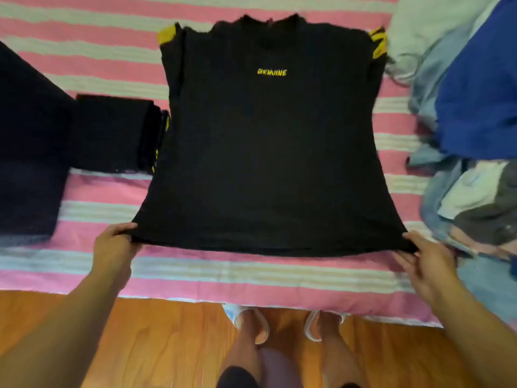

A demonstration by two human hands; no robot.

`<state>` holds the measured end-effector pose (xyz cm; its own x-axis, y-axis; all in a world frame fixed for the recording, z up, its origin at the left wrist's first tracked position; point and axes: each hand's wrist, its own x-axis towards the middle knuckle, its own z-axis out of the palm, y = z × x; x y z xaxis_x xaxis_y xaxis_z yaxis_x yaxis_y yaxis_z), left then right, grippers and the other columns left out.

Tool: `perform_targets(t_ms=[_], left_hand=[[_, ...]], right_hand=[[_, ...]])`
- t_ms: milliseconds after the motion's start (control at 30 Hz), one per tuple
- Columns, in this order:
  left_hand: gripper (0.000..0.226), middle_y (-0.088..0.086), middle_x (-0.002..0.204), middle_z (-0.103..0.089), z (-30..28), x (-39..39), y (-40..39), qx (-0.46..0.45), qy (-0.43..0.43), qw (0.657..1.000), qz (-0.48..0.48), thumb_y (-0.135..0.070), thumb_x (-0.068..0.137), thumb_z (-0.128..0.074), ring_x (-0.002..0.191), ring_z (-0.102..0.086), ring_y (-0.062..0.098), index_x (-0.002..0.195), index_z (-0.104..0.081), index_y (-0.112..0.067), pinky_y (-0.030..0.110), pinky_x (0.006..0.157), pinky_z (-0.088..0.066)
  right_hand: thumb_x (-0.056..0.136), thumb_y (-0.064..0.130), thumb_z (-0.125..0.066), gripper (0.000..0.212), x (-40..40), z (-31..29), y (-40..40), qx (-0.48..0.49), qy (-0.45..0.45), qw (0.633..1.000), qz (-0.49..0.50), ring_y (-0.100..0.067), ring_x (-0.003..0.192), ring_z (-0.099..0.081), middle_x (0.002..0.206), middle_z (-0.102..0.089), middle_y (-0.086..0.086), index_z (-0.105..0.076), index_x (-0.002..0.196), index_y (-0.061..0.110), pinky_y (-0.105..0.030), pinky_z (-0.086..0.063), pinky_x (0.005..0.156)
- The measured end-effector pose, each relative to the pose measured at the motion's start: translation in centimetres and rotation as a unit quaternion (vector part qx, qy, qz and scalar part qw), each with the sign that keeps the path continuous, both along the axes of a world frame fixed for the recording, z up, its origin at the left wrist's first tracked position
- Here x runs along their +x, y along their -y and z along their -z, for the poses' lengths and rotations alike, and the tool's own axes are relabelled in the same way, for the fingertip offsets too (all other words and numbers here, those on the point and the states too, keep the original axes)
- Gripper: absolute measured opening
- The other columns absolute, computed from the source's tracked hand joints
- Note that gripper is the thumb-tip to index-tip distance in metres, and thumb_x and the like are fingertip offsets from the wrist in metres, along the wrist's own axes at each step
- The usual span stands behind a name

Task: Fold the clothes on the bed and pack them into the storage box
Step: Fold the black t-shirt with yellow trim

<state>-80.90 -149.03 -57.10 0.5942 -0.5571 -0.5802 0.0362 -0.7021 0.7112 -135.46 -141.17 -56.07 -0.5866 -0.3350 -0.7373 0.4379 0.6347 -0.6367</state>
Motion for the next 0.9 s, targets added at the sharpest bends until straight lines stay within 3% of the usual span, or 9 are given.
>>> perform_targets(t_ms=[100, 200, 267, 367, 467, 667, 733, 833, 900], left_hand=[[0.020, 0.010, 0.084, -0.058, 4.1, 0.3, -0.6, 0.022, -0.010, 0.999, -0.031, 0.002, 0.092, -0.047, 0.074, -0.057, 0.026, 0.082, -0.061, -0.010, 0.028, 0.064, -0.052], [0.012, 0.023, 0.099, -0.066, 4.8, 1.3, -1.1, 0.025, 0.103, 0.993, 0.049, 0.001, 0.093, -0.058, 0.083, -0.061, 0.032, 0.098, -0.064, -0.007, 0.037, 0.071, -0.052], [0.017, 0.020, 0.102, -0.067, 2.8, 1.6, -1.6, 0.036, 0.181, 0.974, 0.132, 0.002, 0.093, -0.058, 0.088, -0.065, 0.038, 0.102, -0.064, -0.011, 0.042, 0.076, -0.052], [0.024, 0.010, 0.098, -0.062, -1.7, 1.6, -2.9, 0.054, 0.303, 0.904, 0.296, 0.010, 0.088, -0.053, 0.086, -0.058, 0.032, 0.100, -0.065, -0.007, 0.044, 0.082, -0.047], [0.031, 0.022, 0.101, -0.057, -3.2, 2.1, -5.5, 0.092, 0.352, 0.844, 0.395, 0.016, 0.078, -0.052, 0.076, -0.055, 0.039, 0.097, -0.067, -0.003, 0.047, 0.072, -0.046], [0.026, 0.010, 0.097, -0.039, 0.9, 2.6, -9.2, 0.239, 0.331, 0.769, 0.491, 0.003, 0.088, -0.053, 0.063, -0.049, 0.035, 0.112, -0.058, -0.007, 0.041, 0.065, -0.041], [0.032, 0.012, 0.104, -0.037, 1.4, 1.9, -8.4, 0.321, 0.325, 0.733, 0.504, -0.002, 0.092, -0.050, 0.069, -0.054, 0.037, 0.122, -0.054, -0.010, 0.043, 0.071, -0.044], [0.036, 0.016, 0.120, -0.038, 0.2, -2.0, -4.8, 0.395, 0.381, 0.666, 0.505, -0.012, 0.093, -0.051, 0.103, -0.059, 0.042, 0.129, -0.056, -0.013, 0.047, 0.087, -0.049], [0.033, 0.017, 0.123, -0.050, -0.9, -6.9, -1.0, 0.345, 0.387, 0.672, 0.529, -0.017, 0.092, -0.052, 0.111, -0.059, 0.041, 0.123, -0.061, -0.013, 0.047, 0.090, -0.050]], right_hand=[[0.100, -0.001, -0.051, 0.024, 0.9, 4.3, -0.8, 0.061, -0.019, 0.998, -0.011, -0.021, 0.084, -0.065, 0.096, -0.063, -0.005, -0.061, 0.090, 0.018, -0.024, -0.061, 0.057], [0.099, -0.004, -0.051, 0.028, 1.6, 3.5, -0.9, 0.102, -0.100, 0.989, -0.044, -0.023, 0.083, -0.064, 0.096, -0.060, -0.005, -0.062, 0.087, 0.019, -0.024, -0.060, 0.055], [0.099, -0.005, -0.051, 0.030, 1.4, 1.7, -1.3, 0.103, -0.149, 0.981, -0.072, -0.027, 0.089, -0.065, 0.102, -0.061, -0.008, -0.062, 0.086, 0.020, -0.024, -0.061, 0.059], [0.099, -0.003, -0.053, 0.031, 1.3, -1.2, -2.8, 0.143, -0.204, 0.960, -0.126, -0.033, 0.104, -0.063, 0.120, -0.061, -0.012, -0.067, 0.089, 0.024, -0.043, -0.061, 0.081], [0.098, -0.001, -0.054, 0.026, 1.8, -2.5, -5.6, 0.226, -0.242, 0.916, -0.228, -0.032, 0.101, -0.061, 0.121, -0.063, -0.012, -0.070, 0.107, 0.018, -0.048, -0.055, 0.087], [0.094, -0.003, -0.059, 0.018, 3.1, 1.8, -9.4, 0.324, -0.232, 0.848, -0.350, -0.036, 0.109, -0.060, 0.118, -0.065, -0.017, -0.069, 0.105, 0.009, -0.049, -0.050, 0.098], [0.097, 0.004, -0.057, 0.020, 2.6, 2.7, -8.2, 0.356, -0.207, 0.799, -0.437, -0.035, 0.113, -0.060, 0.121, -0.065, -0.017, -0.068, 0.114, 0.006, -0.043, -0.048, 0.100], [0.103, 0.022, -0.047, 0.030, 0.8, 1.5, -1.8, 0.406, -0.191, 0.706, -0.547, -0.026, 0.119, -0.059, 0.130, -0.062, -0.011, -0.063, 0.125, 0.010, -0.032, -0.046, 0.100], [0.100, 0.023, -0.052, 0.027, -2.0, 0.3, 4.6, 0.363, -0.216, 0.695, -0.583, -0.030, 0.113, -0.062, 0.124, -0.065, -0.014, -0.067, 0.117, 0.008, -0.033, -0.049, 0.096]])
